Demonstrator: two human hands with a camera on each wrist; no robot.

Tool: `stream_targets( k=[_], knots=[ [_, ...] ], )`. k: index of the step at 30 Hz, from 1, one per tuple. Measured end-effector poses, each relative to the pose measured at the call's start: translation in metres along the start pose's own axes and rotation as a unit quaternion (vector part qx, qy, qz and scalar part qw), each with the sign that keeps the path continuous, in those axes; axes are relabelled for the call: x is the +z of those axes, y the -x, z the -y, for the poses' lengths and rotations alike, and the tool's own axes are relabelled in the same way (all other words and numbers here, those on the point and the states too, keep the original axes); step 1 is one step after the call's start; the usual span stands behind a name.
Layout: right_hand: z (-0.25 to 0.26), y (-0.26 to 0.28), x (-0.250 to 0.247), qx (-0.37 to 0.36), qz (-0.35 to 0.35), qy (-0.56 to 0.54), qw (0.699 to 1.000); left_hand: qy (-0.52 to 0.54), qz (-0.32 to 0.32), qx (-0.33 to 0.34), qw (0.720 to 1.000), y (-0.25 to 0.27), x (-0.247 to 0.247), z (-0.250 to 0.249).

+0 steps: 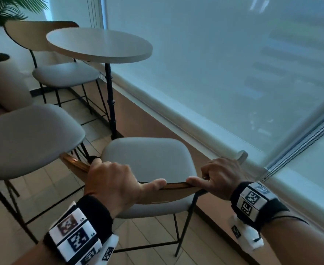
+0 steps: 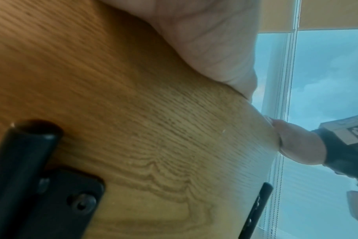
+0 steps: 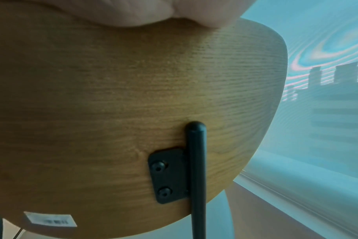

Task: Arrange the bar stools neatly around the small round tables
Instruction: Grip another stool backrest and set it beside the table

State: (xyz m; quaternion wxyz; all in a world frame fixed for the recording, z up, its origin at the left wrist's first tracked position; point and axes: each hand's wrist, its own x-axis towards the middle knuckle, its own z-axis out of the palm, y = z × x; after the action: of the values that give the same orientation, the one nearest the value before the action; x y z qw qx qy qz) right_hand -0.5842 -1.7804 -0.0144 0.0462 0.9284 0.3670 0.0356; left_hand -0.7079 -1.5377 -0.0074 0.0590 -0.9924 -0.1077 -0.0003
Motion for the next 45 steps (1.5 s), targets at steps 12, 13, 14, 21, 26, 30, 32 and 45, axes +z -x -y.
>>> stream_targets(
  k=[12,13,14,21,26,30,32,45],
  knots=[
    [-0.101,-0.079,0.017,-0.127,-0.035,-0.035,0.991,0.017,0.042,-0.133,0.990,-0.049,-0.015,-0.072],
    [-0.111,-0.084,0.019,-0.135,-0.043,-0.040,0.989,0.017,0.045,-0.141,0.989,-0.054,-0.017,-0.081],
    [-0.122,-0.088,0.021,-0.144,-0.051,-0.046,0.987,0.019,0.048,-0.151,0.987,-0.059,-0.019,-0.090],
    [-0.183,-0.110,0.031,-0.223,-0.086,-0.086,0.967,0.043,0.054,-0.206,0.976,-0.076,-0.026,-0.151],
    [-0.215,-0.118,0.036,-0.263,-0.122,-0.107,0.951,0.048,0.071,-0.222,0.971,-0.082,-0.032,-0.185],
    [-0.234,-0.116,0.043,-0.288,-0.146,-0.109,0.940,0.040,0.082,-0.206,0.974,-0.079,-0.036,-0.203],
    [-0.241,-0.113,0.044,-0.298,-0.162,-0.112,0.934,0.045,0.083,-0.201,0.975,-0.075,-0.037,-0.211],
    [-0.269,-0.115,0.042,-0.315,-0.185,-0.103,0.925,0.074,0.069,-0.235,0.967,-0.074,-0.045,-0.218]
  ],
)
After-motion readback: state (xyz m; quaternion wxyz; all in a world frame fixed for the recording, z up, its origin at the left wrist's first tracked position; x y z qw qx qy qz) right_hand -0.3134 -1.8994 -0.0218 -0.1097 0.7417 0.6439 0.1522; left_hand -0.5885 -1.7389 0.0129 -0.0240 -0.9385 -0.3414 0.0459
